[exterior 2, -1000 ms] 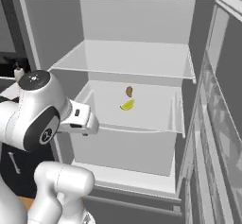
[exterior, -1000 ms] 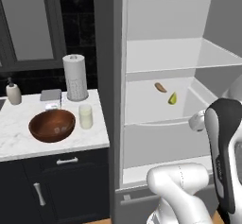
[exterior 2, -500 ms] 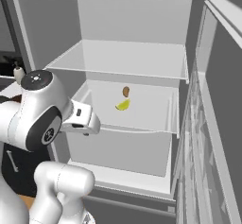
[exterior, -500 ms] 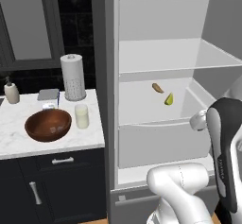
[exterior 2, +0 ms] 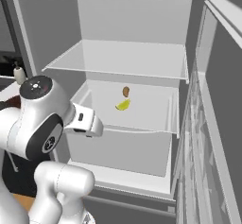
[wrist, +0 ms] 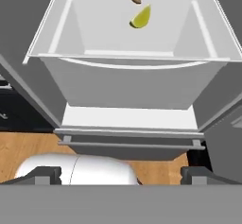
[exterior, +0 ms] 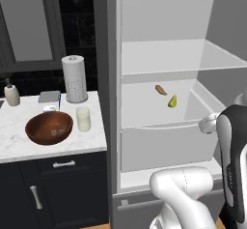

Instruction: Grab a lemon wedge from the fridge and one ice cube from the ice bowl, and put them in the glass of lemonade.

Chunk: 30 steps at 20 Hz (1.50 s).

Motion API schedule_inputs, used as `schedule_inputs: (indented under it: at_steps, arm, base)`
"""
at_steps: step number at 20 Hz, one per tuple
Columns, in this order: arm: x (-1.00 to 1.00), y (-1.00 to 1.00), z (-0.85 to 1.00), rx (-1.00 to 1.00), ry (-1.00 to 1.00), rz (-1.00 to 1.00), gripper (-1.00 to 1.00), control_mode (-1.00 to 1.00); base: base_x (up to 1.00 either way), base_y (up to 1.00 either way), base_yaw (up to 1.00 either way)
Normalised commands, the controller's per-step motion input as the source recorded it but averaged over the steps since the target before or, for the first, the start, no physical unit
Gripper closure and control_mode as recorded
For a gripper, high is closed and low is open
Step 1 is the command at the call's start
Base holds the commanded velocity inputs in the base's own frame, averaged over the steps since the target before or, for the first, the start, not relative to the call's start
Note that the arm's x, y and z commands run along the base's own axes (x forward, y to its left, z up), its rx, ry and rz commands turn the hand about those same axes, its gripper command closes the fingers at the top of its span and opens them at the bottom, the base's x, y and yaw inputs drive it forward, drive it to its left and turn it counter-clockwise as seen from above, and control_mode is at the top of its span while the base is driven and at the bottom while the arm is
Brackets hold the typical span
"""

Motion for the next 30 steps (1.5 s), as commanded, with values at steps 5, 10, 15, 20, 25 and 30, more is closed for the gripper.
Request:
schedule_inputs:
  at_steps: [5,10,15,20,25,30]
  arm:
    - [0.14,0.00,-0.15,0.01,-0.08,-0.10,-1.00,-1.00]
    - [0.60,0.07,-0.22,0.03,-0.08,-0.15,-1.00,-1.00]
    - [0.85,0.05,-0.02,0.08,0.00,-0.15,-1.00,-1.00]
    - [0.99,0.16,-0.17,0.02,0.00,-0.08,-1.00,-1.00]
    - [0.49,0.00,-0.24,0.00,-0.04,0.00,-1.00,-1.00]
    - [0.63,-0.11,-0.12,0.00,-0.01,0.02,-1.00,-1.00]
  base:
    - [0.00,0.00,0.00]
    - [0.00,0.00,0.00]
    - [0.00,0.00,0.00]
    - [0.00,0.00,0.00]
    - [0.00,0.00,0.00]
    - [0.00,0.00,0.00]
